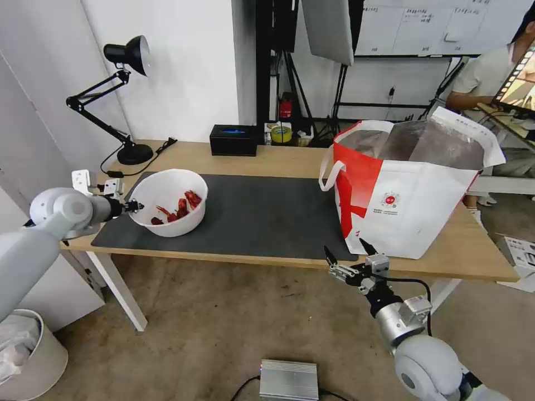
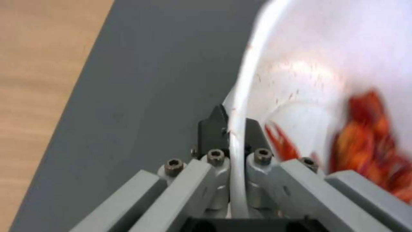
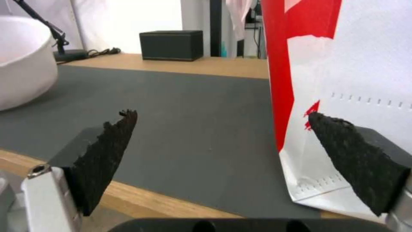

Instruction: Pick up the trash from the table and place it into the takeout bag.

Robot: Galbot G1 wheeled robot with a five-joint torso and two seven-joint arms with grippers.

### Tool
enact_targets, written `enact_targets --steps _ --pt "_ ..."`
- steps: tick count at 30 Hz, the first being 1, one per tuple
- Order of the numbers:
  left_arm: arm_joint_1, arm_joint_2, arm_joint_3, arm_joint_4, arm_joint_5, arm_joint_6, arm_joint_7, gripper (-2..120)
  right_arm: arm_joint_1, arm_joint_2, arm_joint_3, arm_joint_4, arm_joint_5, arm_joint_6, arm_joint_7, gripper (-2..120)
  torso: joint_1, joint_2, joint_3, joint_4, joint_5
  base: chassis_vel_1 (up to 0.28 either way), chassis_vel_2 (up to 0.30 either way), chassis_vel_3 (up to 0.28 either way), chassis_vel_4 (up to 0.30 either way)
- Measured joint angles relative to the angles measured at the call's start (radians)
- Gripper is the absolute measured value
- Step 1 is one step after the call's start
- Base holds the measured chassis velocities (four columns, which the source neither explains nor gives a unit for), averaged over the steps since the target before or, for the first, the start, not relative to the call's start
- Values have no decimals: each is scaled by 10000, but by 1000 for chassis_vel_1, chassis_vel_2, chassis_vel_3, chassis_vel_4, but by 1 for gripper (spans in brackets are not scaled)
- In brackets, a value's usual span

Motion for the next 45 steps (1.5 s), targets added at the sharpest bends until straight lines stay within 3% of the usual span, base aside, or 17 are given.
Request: enact_targets --steps 11,18,23,35,45 --pt "-1305 51 416 -1005 -1071 -195 -647 0 0 0 0 0 0 0 0 100 0 0 0 0 1 0 0 0 0" --pt "-2451 -473 1275 -1816 -2058 -343 -1554 0 0 0 0 0 0 0 0 100 0 0 0 -2 4 0 0 0 0" --pt "-3081 -840 1744 -1854 -2230 -381 -1855 0 0 -1 0 0 0 0 0 100 1 0 1 -3 2 0 0 0 0" --pt "-5134 -2123 2876 -1030 -2381 -466 -2215 0 0 0 0 0 0 0 1 100 1 0 0 0 3 0 0 0 0" --pt "-6656 -4359 3661 355 -2467 -624 -2873 0 1 -1 0 0 0 0 0 100 1 -1 0 1 3 0 0 0 0"
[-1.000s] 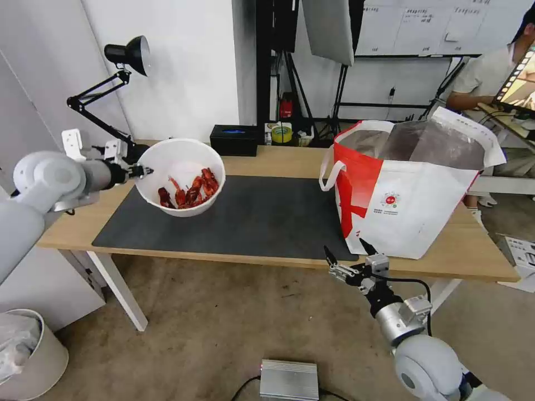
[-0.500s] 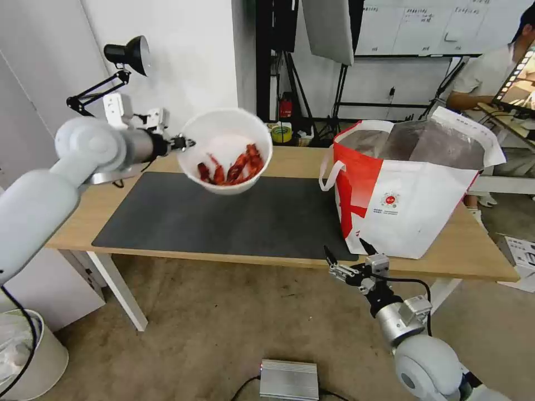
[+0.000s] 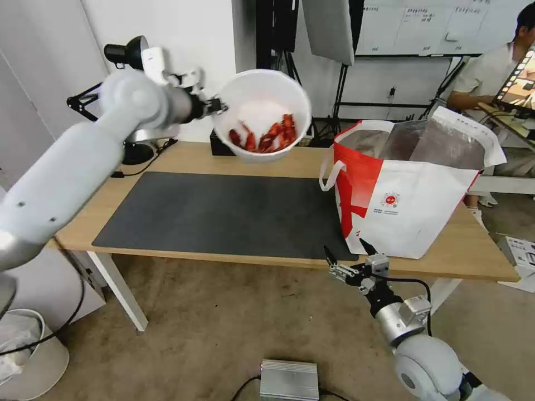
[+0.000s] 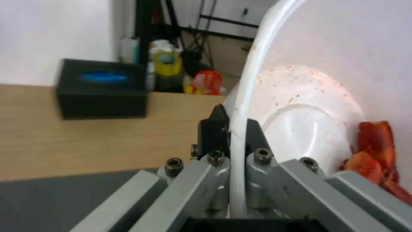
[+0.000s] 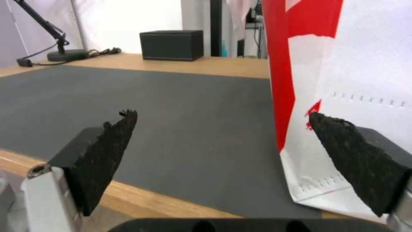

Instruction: Pick up the trash from the table and place it into the takeout bag.

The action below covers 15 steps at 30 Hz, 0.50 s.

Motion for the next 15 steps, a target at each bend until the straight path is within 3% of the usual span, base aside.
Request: enact_targets --steps 6,15 --pt "-641 -1458 348 1116 -8 -143 -305 0 0 0 0 0 0 0 0 100 1 0 0 -7 2 0 0 0 0" --pt "-1101 -2790 575 2250 76 -359 -522 0 0 0 0 0 0 0 0 100 1 0 0 -3 0 0 0 0 0"
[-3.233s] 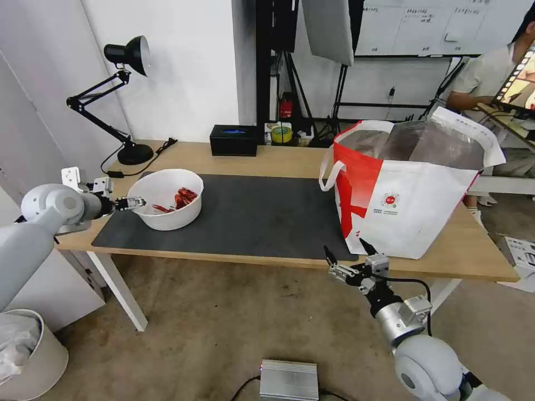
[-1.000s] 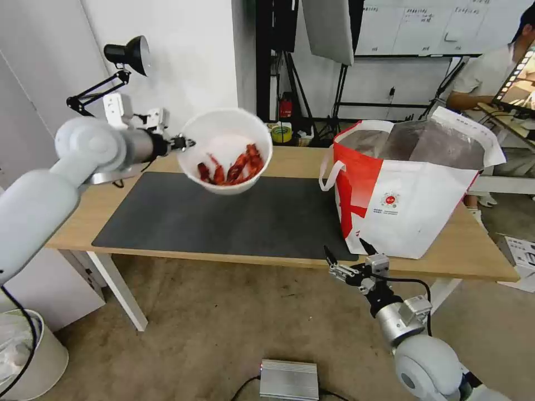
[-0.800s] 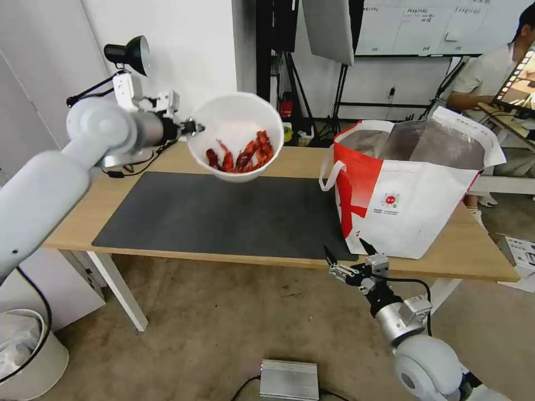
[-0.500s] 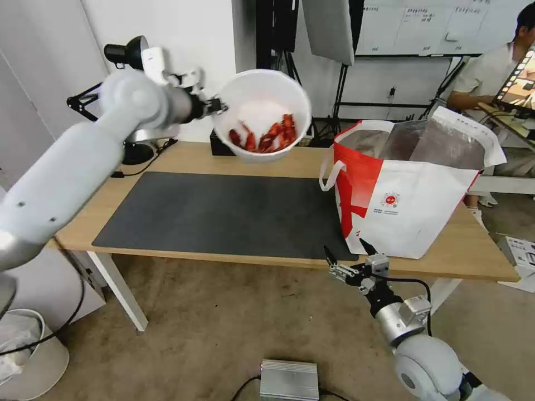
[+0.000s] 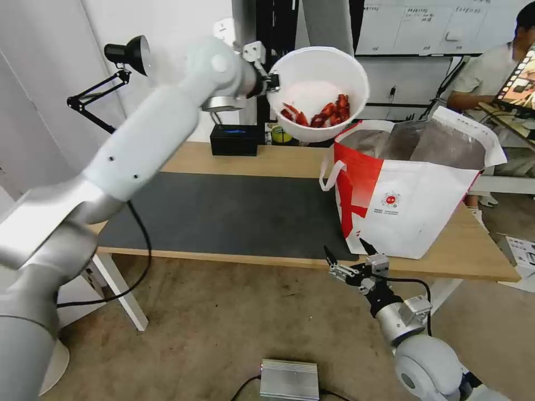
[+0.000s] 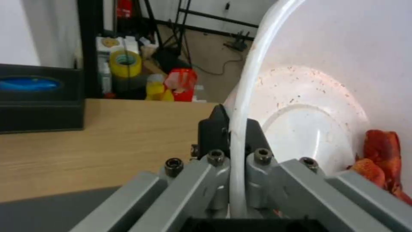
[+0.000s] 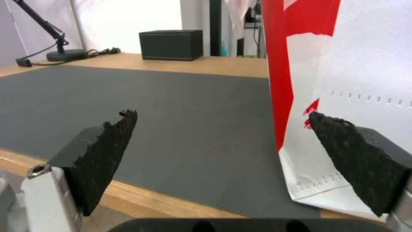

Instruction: Pick up the trash from the table and place it into the takeout bag.

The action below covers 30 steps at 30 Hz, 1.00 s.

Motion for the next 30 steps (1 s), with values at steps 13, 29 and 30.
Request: enact_targets --steps 13,29,30 --pt "-243 -1657 63 1325 347 -337 -93 0 0 0 0 0 0 0 -1 100 0 0 -1 2 0 0 0 0 0" --pt "417 -2994 706 1817 1764 -1778 -1 0 0 0 0 0 0 0 0 100 0 2 -1 1 -1 0 0 0 0" --pt "508 -2975 835 1771 1959 -2000 89 0 0 0 0 0 0 0 -1 100 0 2 -1 0 -1 0 0 0 0"
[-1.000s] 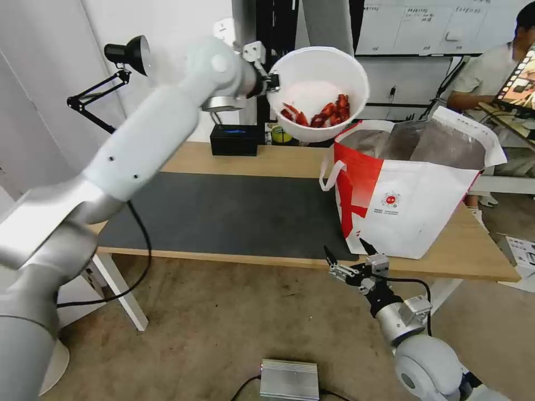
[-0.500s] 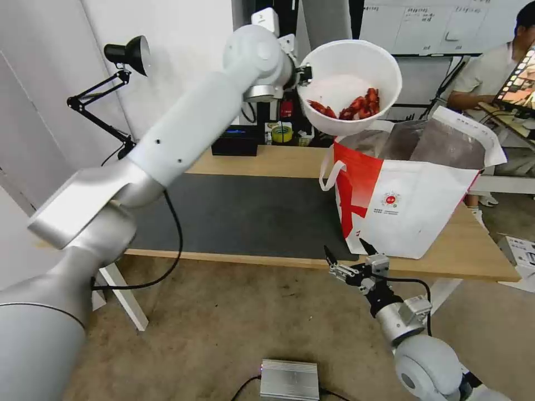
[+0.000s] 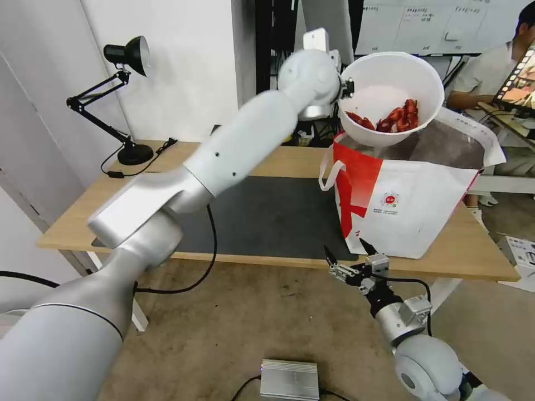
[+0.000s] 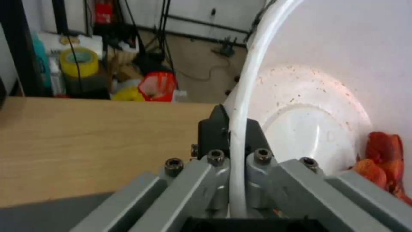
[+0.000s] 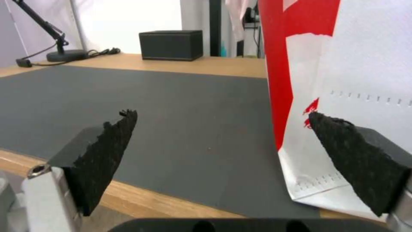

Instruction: Pick up the trash from the table and place it into the takeout bag.

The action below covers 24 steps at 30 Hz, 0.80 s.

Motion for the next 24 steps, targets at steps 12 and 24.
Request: enact_targets --steps 12,24 --pt "598 903 1040 -1264 684 -633 649 0 0 0 0 0 0 0 0 100 -1 0 0 2 -2 0 0 0 0" --pt "415 1342 1310 -2016 477 391 870 7 0 0 0 0 0 0 0 100 -1 0 -1 1 -3 0 0 0 0"
